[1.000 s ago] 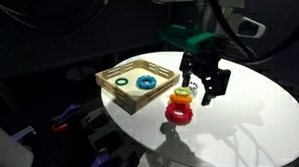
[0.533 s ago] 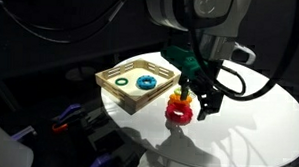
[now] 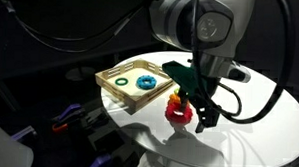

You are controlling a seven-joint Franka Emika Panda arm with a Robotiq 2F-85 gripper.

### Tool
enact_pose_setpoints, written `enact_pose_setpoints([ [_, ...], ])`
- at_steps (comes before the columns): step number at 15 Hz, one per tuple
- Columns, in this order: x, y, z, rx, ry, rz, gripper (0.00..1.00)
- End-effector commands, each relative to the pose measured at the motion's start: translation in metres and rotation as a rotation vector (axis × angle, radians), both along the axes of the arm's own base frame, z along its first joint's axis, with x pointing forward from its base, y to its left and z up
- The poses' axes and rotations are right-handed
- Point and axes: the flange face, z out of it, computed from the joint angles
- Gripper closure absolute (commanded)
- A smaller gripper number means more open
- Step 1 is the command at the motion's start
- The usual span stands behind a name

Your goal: Remove the red plush donut toy from the table and put it on the wooden tray.

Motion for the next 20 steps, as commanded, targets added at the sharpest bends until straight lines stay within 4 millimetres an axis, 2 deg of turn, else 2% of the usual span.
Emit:
enact_pose_setpoints([
  [1, 0.009, -0.004, -0.005, -0.001, -0.016, -0.014, 0.0],
  [11, 0.014, 0.008, -0.007, -0.015, -0.039, 0.009, 0.0],
  [20, 0.016, 0.015, -0.015, -0.018, -0.026, 0.019, 0.0],
])
